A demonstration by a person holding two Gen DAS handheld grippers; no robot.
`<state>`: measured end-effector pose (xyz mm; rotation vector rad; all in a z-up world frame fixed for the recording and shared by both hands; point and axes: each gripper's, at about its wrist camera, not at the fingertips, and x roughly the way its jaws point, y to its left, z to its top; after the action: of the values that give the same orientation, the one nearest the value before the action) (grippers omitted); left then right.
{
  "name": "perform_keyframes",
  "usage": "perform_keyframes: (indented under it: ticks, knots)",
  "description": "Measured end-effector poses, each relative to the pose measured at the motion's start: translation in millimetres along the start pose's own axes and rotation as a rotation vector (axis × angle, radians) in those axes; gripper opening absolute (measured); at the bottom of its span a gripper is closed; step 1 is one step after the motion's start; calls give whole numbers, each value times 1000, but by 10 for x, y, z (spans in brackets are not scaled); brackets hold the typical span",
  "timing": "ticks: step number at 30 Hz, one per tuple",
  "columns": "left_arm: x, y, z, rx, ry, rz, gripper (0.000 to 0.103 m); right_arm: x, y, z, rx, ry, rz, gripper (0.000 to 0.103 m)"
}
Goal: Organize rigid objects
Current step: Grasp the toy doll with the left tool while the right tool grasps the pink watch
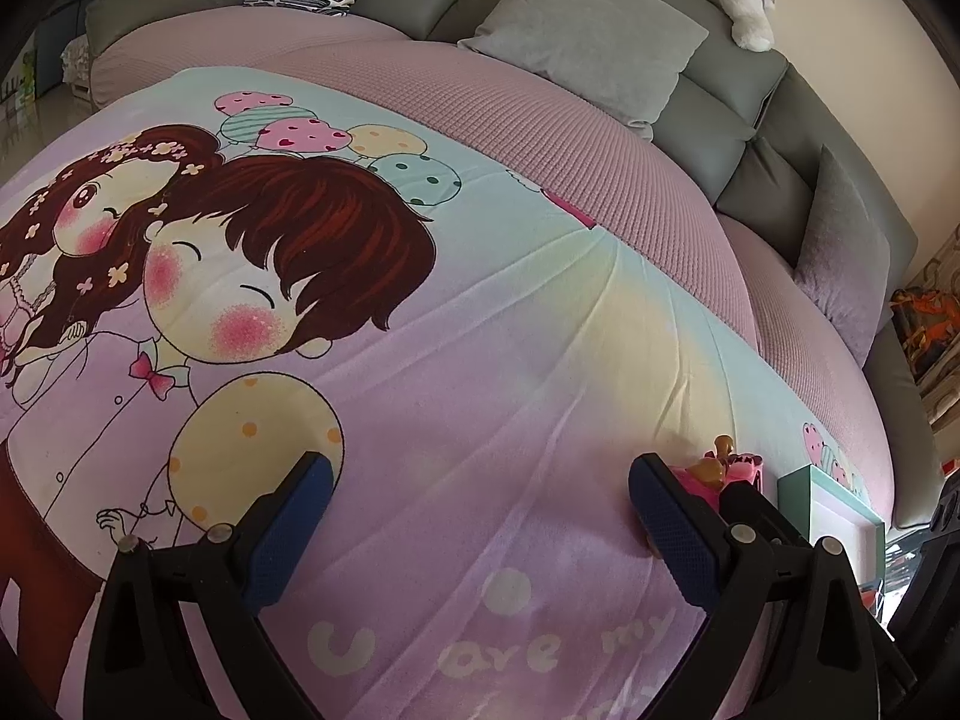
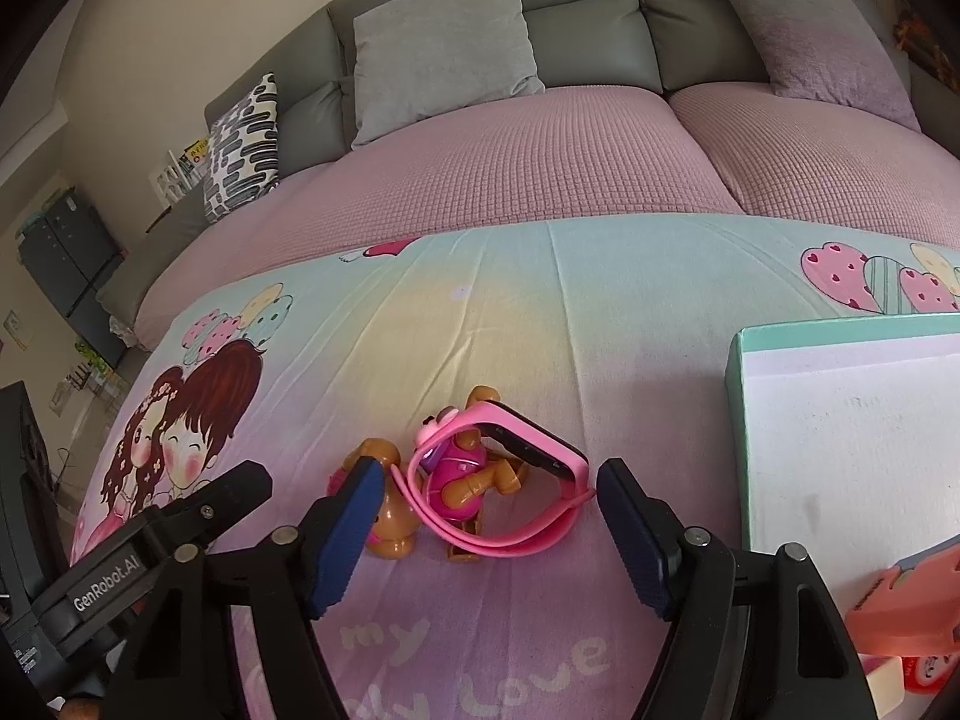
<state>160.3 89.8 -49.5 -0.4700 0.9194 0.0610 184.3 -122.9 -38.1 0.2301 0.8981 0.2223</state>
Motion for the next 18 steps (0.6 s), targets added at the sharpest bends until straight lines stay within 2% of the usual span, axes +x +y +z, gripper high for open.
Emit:
perform_keyframes:
  ticks: [8, 18]
  knots:
    - [-2, -31, -1, 4, 1, -9, 99, -52, 1, -40, 3, -1, -17, 71]
    - [11, -124, 0, 10, 14, -56, 99, -231, -68, -108, 15, -23, -86, 71]
